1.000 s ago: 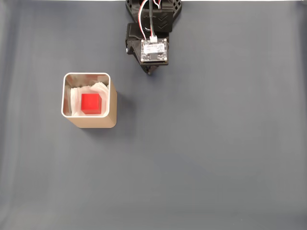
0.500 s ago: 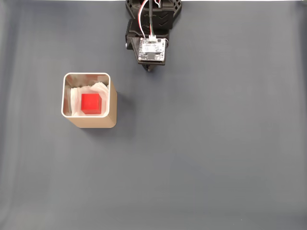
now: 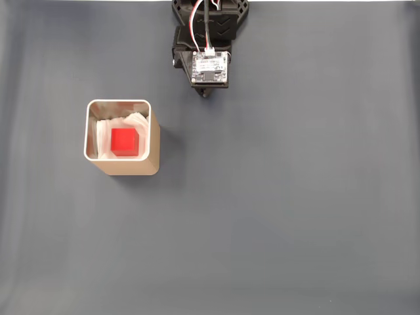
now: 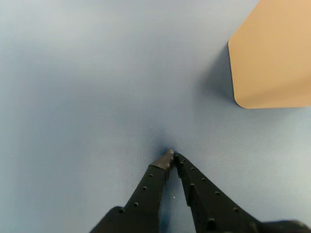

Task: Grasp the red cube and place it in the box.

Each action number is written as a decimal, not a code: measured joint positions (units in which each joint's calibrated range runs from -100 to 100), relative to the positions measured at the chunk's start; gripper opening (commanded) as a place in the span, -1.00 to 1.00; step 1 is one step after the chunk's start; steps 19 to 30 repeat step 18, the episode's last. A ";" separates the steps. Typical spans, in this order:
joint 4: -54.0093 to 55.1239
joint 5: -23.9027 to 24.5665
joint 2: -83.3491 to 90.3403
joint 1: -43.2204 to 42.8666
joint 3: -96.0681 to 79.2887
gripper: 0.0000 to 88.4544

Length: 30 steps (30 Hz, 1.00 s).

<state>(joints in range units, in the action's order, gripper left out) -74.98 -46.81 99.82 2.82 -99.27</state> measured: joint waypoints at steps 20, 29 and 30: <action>0.00 0.00 -0.09 -0.53 0.00 -0.98; 0.00 0.00 -0.09 -0.53 0.00 -0.98; 0.00 0.00 -0.09 -0.53 0.00 -0.98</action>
